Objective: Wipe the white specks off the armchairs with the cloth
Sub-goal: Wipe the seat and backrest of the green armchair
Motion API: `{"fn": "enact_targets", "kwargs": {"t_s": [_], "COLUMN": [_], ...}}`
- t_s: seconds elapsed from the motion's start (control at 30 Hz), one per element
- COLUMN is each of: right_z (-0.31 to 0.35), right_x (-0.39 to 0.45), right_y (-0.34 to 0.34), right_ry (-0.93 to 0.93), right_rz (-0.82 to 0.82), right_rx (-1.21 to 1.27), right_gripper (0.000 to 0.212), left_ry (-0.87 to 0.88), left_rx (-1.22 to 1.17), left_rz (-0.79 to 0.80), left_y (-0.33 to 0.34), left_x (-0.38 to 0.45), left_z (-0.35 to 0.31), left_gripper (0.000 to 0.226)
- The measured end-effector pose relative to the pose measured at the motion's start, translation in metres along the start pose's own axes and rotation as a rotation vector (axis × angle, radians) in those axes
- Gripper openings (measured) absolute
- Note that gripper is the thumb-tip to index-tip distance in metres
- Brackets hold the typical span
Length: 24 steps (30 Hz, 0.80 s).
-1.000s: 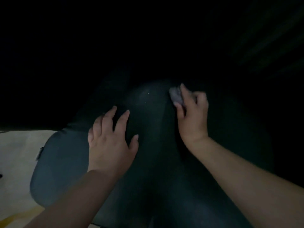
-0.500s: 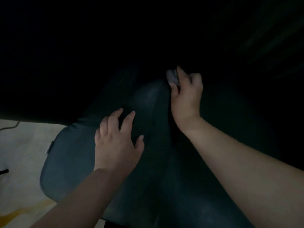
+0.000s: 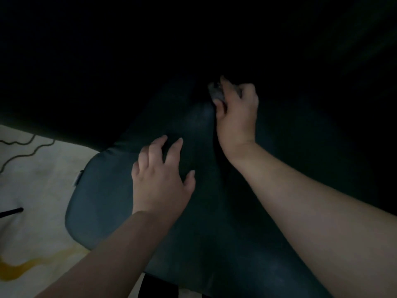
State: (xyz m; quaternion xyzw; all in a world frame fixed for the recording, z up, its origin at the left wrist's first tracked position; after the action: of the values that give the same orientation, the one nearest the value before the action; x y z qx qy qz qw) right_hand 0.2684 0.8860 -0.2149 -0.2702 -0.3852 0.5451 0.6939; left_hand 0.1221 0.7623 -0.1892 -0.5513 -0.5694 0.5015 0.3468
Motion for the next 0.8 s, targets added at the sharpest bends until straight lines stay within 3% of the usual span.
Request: {"fn": "enact_targets", "kwargs": {"t_s": [0.17,0.4,0.57,0.8], "right_z": [-0.001,-0.022,0.001,-0.08], "right_x": [-0.064,0.001,-0.053,-0.07], "right_y": [-0.02,-0.008,-0.012,-0.069], "right_ry": [-0.209,0.01,-0.178,0.257], "right_rz": [0.168,0.028,0.137,-0.018], "right_rx": [0.034,0.009,0.064,-0.072], "right_gripper": [0.052,0.047,0.051,0.044], "left_ry": [0.006,0.002,0.025,0.087], "left_rx": [0.006,0.005,0.027,0.044], "left_rz": [0.009,0.021,0.018,-0.002], "left_y": [0.001,0.001,0.002,0.007], "left_x": [-0.003,-0.005,-0.008,-0.024], "left_z": [0.002,0.002,0.0,-0.012], "left_gripper": [0.072,0.071,0.071,0.07]}}
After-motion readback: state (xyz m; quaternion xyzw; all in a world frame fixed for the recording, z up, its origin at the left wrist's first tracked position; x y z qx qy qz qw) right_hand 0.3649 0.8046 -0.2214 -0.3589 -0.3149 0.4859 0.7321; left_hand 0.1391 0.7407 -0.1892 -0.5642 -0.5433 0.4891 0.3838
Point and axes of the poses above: each hand's wrist, its own x-axis towards the middle knuckle, its own y-axis out of the palm, z = x × y, the point moved 4 cm from there along x, towards the middle knuckle, and after that the axes turned 5 degrees about -z, right-handed, at the moved point
